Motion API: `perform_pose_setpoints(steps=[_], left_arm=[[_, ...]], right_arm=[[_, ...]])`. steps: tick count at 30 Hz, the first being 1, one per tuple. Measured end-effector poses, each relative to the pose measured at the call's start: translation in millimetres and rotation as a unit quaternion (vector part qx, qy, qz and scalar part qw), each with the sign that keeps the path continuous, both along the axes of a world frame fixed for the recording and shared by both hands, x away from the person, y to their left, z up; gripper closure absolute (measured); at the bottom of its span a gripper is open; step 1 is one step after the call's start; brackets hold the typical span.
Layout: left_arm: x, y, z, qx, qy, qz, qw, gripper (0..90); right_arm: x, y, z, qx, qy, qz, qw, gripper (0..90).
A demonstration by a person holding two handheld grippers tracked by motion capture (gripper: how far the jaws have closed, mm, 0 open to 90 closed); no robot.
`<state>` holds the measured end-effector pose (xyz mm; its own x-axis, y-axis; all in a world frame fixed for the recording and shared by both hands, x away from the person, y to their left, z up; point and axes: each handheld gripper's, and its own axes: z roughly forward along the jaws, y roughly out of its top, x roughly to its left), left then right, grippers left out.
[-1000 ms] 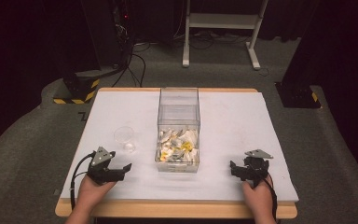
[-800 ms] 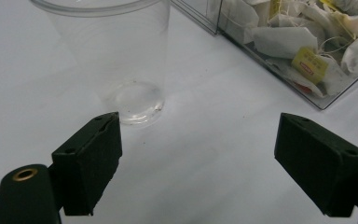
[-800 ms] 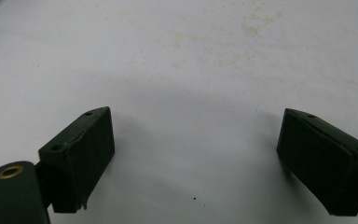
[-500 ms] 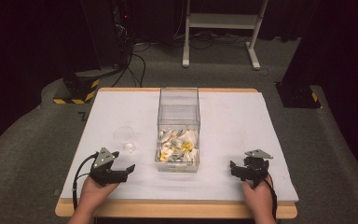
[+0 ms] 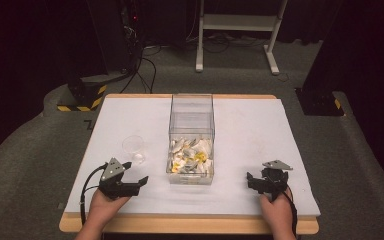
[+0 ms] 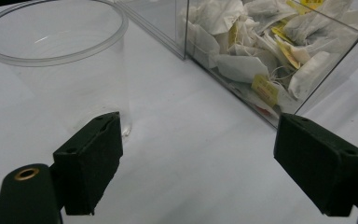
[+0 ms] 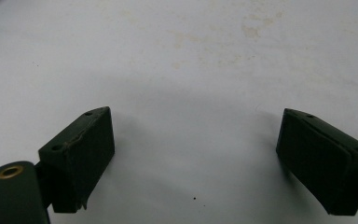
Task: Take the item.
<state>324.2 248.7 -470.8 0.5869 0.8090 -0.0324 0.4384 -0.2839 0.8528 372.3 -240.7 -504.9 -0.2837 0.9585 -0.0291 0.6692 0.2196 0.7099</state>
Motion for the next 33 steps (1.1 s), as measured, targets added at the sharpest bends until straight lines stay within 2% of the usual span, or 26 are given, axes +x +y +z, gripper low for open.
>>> perform_pose_setpoints(steps=[21, 33], left_arm=[[-3.0, -3.1, 9.5, -0.031, -0.014, -0.007, 0.9994, 16.4], [-5.3, -7.9, 17.5, -0.035, -0.025, -0.011, 0.9990, 16.3]], right_arm=[[0.0, -0.1, 0.0, 0.000, 0.000, 0.000, 1.0000, 11.2], [0.1, -0.1, 0.0, 0.000, 0.000, 0.000, 1.0000, 11.2]])
